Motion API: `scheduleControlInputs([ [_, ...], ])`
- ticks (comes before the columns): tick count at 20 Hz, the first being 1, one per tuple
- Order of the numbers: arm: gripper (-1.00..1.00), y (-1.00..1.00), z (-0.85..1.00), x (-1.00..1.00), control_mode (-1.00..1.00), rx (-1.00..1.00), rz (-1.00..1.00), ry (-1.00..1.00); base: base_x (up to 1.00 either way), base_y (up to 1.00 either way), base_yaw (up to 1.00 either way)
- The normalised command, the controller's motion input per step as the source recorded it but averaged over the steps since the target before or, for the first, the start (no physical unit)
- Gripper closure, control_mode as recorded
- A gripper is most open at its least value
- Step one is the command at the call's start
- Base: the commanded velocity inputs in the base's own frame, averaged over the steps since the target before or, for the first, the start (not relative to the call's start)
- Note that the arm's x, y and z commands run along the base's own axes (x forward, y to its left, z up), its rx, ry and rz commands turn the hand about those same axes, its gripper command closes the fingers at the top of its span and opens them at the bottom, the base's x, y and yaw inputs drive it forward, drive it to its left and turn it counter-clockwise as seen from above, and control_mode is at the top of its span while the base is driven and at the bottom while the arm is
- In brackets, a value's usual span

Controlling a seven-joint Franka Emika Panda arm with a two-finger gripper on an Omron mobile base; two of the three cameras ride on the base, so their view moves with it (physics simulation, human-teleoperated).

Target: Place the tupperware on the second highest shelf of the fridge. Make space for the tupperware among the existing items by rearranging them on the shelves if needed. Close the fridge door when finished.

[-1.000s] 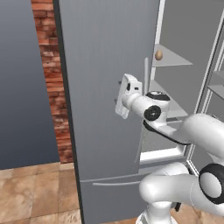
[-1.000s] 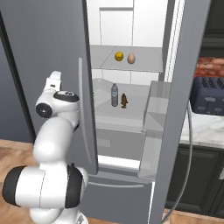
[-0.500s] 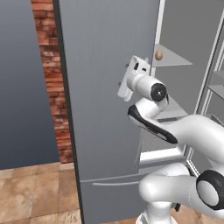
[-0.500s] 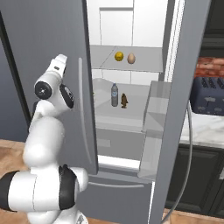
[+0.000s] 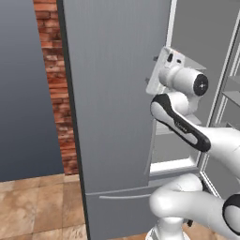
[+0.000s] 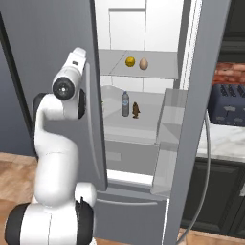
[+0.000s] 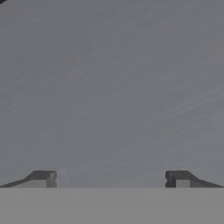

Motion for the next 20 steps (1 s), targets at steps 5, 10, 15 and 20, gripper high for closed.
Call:
scheduleControlInputs([
  [5, -1.0, -0.26, 0.03, -0.81, -1.0, -0.13, 0.13, 0.04, 0.0, 0.0, 0.0],
  [10, -1.0, -0.19, 0.02, -1.0, -1.0, -0.1, 0.17, 0.06, 0.0, 0.0, 0.0],
  [15, -1.0, -0.37, 0.01, -0.98, -1.0, 0.0, 0.12, 0.06, 0.0, 0.0, 0.0],
  [20, -1.0, -0.69, 0.0, -0.82, -1.0, 0.0, 0.02, 0.0, 0.0, 0.0, 0.0],
])
